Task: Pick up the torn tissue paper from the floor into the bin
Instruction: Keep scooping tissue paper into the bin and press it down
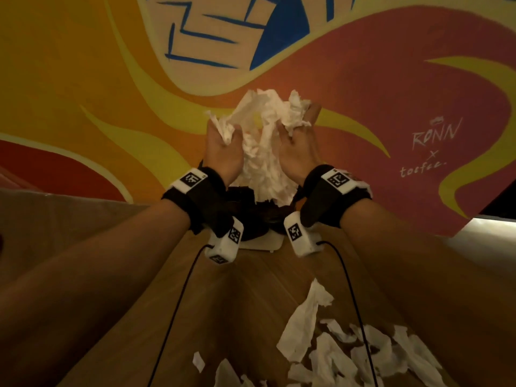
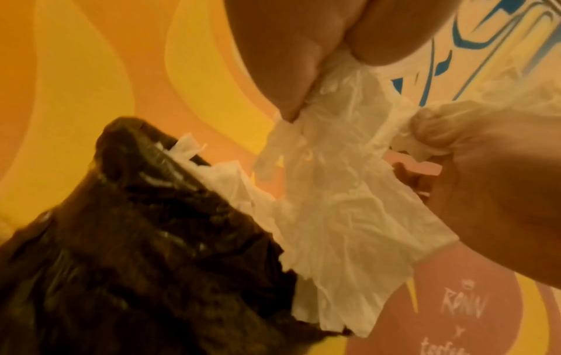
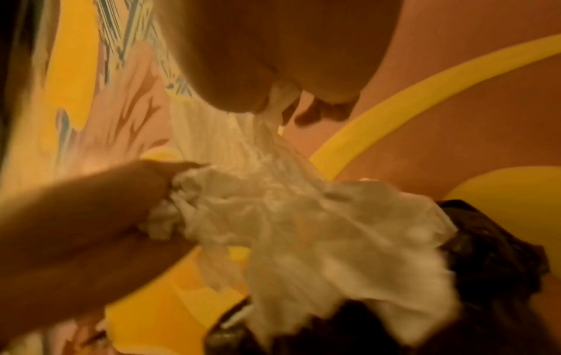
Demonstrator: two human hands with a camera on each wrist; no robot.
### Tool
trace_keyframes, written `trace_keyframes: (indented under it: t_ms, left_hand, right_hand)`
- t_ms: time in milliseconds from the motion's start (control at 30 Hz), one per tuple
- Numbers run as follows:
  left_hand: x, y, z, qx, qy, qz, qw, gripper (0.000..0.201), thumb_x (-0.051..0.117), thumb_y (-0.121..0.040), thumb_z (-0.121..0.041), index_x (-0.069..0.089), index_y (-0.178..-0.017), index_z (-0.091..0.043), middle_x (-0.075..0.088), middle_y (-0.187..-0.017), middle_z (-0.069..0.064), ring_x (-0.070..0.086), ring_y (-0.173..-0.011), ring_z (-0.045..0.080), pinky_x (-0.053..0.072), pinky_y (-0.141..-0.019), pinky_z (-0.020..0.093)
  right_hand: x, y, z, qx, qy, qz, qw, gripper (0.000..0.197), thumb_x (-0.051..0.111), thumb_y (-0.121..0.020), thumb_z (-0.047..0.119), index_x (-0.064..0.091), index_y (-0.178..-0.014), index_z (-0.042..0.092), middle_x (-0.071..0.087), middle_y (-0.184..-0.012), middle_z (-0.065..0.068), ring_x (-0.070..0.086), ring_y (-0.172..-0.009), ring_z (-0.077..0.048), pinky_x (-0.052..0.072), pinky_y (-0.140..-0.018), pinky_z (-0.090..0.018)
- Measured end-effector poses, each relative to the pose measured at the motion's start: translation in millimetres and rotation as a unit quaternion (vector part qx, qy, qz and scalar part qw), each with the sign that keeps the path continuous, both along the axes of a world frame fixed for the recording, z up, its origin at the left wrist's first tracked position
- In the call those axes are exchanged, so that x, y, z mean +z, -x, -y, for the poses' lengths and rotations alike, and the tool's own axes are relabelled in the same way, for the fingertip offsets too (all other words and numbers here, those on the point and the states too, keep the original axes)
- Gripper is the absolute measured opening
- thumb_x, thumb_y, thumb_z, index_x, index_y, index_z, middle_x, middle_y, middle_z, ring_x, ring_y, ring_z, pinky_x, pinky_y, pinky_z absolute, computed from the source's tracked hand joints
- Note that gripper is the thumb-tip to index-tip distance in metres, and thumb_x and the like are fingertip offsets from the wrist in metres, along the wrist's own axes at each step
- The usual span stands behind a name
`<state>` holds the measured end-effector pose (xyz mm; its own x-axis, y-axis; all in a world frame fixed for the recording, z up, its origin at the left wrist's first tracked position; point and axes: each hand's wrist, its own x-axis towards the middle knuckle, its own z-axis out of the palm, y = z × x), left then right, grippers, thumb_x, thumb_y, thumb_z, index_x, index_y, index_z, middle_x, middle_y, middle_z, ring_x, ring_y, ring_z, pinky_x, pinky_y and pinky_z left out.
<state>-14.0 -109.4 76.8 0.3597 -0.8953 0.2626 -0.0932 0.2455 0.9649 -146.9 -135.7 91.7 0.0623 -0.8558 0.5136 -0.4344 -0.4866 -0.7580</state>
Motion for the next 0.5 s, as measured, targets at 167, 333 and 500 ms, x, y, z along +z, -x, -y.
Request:
trace_keyframes:
  t_ms: [167, 333, 500]
  left_hand:
    - [-7.3, -13.1, 15.4, 0.040, -0.066, 0.203, 0.976, 0.050, 0.037, -0.098, -0.041, 0.018, -0.137, -0.017, 0.023, -0.145, 0.000, 0.025, -0.129, 0.013, 0.026, -0.104, 0.033]
    - [-42.6, -18.3, 30.9, 0.043, -0.069, 0.378, 0.922, 0.013, 0.038, -0.095, -0.012, 0.029, -0.101, -0.007, 0.032, -0.111, 0.013, 0.035, -0.091, 0.025, 0.042, -0.083, 0.045]
    - [-56.0, -15.5, 50.7, 0.005, -0.149, 0.455, 0.878, 0.033, 0.044, -0.092, -0.006, 0.036, -0.123, -0.006, 0.035, -0.126, 0.020, 0.044, -0.107, 0.039, 0.041, -0.091, 0.049]
  right_hand:
    - [-30.5, 10.8, 19.2, -0.057, -0.006, -0.178, 0.982, 0.061, 0.041, -0.084, -0.012, 0.036, -0.140, 0.012, 0.029, -0.142, -0.021, 0.047, -0.117, -0.034, 0.045, -0.083, -0.033]
    - [-60.6, 20.8, 24.1, -0.031, -0.153, -0.416, 0.896, 0.050, 0.047, -0.090, 0.023, 0.036, -0.139, 0.017, 0.038, -0.143, -0.014, 0.036, -0.128, -0.039, 0.030, -0.105, -0.049]
    - [-67.3, 19.6, 27.5, -0.036, -0.194, -0.506, 0.840, 0.047, 0.026, -0.096, 0.038, 0.042, -0.133, 0.016, 0.035, -0.144, -0.013, 0.027, -0.124, -0.039, 0.023, -0.103, -0.051]
